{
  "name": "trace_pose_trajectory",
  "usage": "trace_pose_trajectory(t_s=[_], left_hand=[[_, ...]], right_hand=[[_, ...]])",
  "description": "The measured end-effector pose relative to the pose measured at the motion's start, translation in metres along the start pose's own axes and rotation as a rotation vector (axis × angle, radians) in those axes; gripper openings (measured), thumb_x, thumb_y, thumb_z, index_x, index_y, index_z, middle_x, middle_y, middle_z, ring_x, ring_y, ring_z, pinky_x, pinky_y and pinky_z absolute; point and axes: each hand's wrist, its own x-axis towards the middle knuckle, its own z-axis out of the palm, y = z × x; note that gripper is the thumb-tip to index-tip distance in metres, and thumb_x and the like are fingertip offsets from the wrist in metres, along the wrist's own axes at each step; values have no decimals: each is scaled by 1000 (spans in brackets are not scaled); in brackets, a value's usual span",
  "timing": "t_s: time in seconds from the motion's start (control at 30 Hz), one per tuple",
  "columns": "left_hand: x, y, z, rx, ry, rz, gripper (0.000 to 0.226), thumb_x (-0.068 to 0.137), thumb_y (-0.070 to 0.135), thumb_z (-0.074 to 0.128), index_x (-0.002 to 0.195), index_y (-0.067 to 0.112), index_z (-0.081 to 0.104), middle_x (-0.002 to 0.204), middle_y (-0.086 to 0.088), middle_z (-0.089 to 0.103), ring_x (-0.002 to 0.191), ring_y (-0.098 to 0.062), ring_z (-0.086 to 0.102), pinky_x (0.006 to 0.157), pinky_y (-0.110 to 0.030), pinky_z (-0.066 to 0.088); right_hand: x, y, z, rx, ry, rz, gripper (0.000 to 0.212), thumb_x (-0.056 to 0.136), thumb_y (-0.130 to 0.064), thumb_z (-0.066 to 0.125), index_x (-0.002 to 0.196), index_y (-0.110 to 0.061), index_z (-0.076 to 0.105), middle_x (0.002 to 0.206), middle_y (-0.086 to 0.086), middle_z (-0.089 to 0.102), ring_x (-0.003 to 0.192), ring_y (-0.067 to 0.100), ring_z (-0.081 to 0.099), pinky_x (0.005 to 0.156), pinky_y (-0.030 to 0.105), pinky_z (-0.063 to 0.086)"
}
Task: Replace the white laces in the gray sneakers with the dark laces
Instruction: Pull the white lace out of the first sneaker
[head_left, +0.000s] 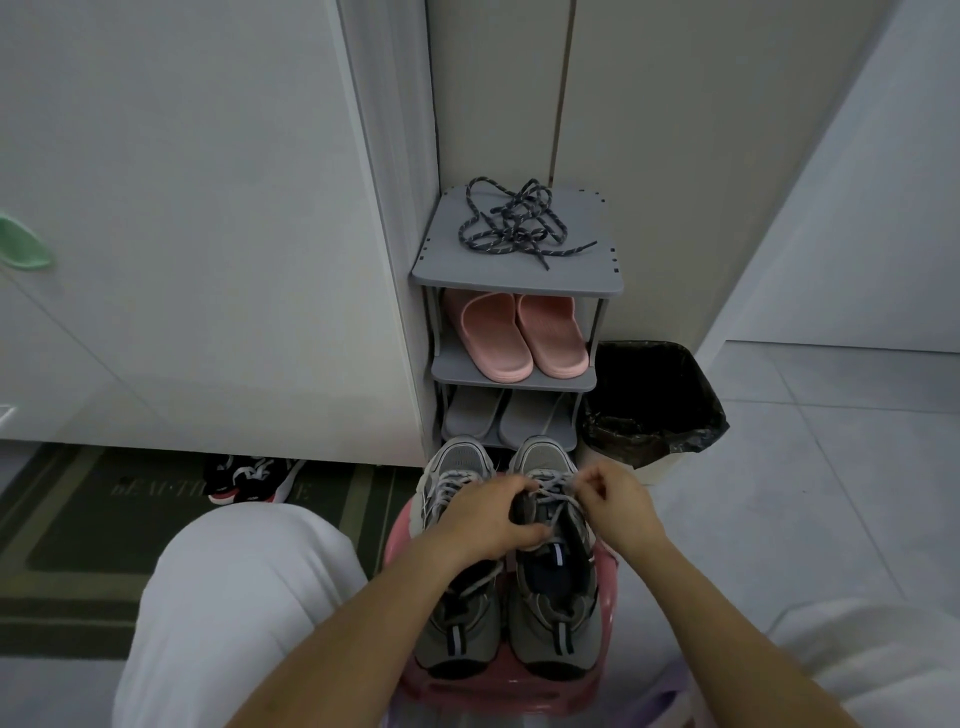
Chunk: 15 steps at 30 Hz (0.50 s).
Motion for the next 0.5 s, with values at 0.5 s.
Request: trace_pose_trajectory(t_s=[0.5], left_hand=[[0, -3, -2, -47, -17, 12, 65, 79, 54, 65, 136, 29, 45, 138, 4, 49, 129, -17, 43, 107, -36, 37]], right_hand=[[-1, 0, -6, 78, -11, 65, 28, 85, -19, 68, 60, -20, 55, 59, -7, 54, 52, 2, 44, 45, 9, 34]])
